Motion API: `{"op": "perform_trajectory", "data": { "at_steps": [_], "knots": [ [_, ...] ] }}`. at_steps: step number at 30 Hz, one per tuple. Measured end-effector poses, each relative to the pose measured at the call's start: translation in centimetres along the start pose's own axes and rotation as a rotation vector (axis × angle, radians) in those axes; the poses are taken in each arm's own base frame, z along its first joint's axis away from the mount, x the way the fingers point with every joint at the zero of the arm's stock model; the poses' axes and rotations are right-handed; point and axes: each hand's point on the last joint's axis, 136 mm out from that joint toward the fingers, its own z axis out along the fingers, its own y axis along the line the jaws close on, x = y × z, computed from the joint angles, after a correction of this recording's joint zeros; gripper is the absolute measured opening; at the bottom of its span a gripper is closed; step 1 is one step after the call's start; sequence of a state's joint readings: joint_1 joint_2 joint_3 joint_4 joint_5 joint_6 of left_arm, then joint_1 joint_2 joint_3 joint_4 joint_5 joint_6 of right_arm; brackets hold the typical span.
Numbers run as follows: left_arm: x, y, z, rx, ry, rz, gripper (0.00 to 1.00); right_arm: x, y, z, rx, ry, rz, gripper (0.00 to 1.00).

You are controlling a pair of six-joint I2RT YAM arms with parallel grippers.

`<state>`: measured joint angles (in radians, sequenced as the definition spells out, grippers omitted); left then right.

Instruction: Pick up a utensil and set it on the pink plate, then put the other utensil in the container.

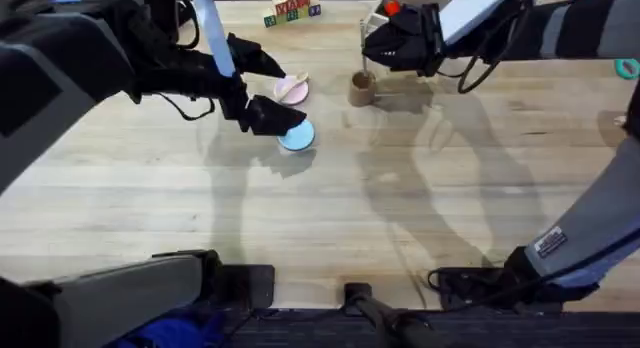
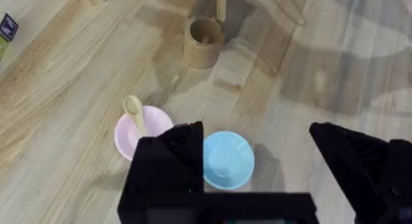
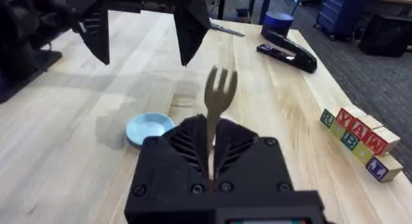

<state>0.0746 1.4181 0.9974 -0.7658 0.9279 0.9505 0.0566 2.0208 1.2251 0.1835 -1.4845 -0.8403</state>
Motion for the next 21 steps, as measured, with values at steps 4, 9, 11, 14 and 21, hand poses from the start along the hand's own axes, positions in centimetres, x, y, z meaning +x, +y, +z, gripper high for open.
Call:
{"op": "perform_trajectory", "data": {
  "at_steps": [4,9,11,14,21],
  "knots": [
    [0.0,0.0,0.0,0.000,0.000,0.000,0.995,0.0,-0.1,0.0,0.002,0.002,0.002,0.033],
    [0.0,0.0,0.0,0.000,0.000,0.000,0.995,-0.2,-0.3,0.0,0.004,0.000,-0.023,0.033],
    [0.0,0.0,0.0,0.000,0.000,0.000,0.996,-0.2,-0.6,0.0,0.005,-0.001,-0.031,0.033],
    [0.0,0.0,0.0,0.000,0.000,0.000,0.996,0.5,-0.8,0.0,0.006,-0.002,-0.019,0.033],
    [0.0,0.0,0.0,0.000,0.000,0.000,0.996,1.4,-0.8,0.1,0.006,-0.001,0.026,0.033]
  ]
}}
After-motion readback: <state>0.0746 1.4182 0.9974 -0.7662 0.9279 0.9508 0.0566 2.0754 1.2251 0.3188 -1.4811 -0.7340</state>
